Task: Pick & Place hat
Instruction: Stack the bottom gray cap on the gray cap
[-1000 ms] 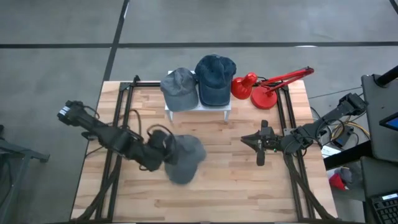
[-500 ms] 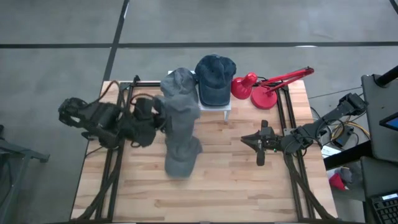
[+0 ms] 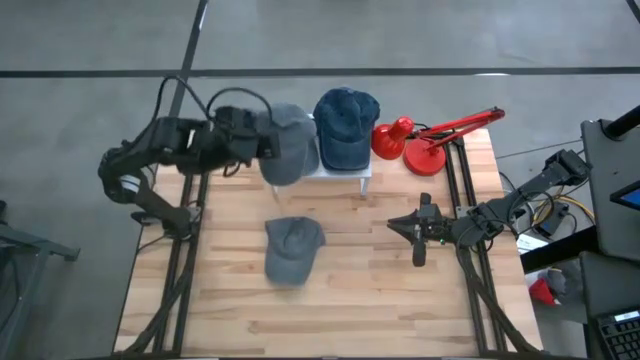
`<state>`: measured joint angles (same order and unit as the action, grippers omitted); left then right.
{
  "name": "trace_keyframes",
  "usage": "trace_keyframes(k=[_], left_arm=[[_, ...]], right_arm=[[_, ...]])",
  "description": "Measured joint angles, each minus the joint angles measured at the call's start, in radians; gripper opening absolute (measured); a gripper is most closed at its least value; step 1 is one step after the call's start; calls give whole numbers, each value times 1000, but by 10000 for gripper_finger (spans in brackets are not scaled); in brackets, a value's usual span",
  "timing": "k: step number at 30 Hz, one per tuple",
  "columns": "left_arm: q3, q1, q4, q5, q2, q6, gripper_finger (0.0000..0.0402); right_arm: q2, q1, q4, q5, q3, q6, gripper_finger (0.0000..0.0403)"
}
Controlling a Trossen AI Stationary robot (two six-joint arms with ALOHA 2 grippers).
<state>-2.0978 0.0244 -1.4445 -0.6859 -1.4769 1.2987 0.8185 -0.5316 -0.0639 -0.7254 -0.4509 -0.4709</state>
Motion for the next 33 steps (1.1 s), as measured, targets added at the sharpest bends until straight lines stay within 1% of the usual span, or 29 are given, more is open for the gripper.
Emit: trace_keyframes(k=[4, 8, 11, 13, 16, 22, 26, 33], left_arm=[[7, -90, 1, 64, 0, -22, 0], [9, -164, 20, 83, -18, -14, 0], [9, -210, 62, 96, -48, 9, 0], [9, -241, 97, 126, -74, 10, 0], [10, -274, 99, 161, -117, 27, 0], [6, -318, 93, 232, -182, 91, 0], [-26, -328, 77, 231, -200, 117, 0], [-111, -339, 16, 196, -224, 144, 0]], right_arm=[[0, 0, 0, 0, 0, 0, 52], [0, 0, 0, 0, 0, 0, 52], [0, 0, 0, 0, 0, 0, 52], [0, 0, 0, 0, 0, 0, 52], [0, 0, 0, 0, 0, 0, 52], [0, 0, 0, 0, 0, 0, 52], [0, 0, 0, 0, 0, 0, 52], [0, 0, 0, 0, 0, 0, 52]])
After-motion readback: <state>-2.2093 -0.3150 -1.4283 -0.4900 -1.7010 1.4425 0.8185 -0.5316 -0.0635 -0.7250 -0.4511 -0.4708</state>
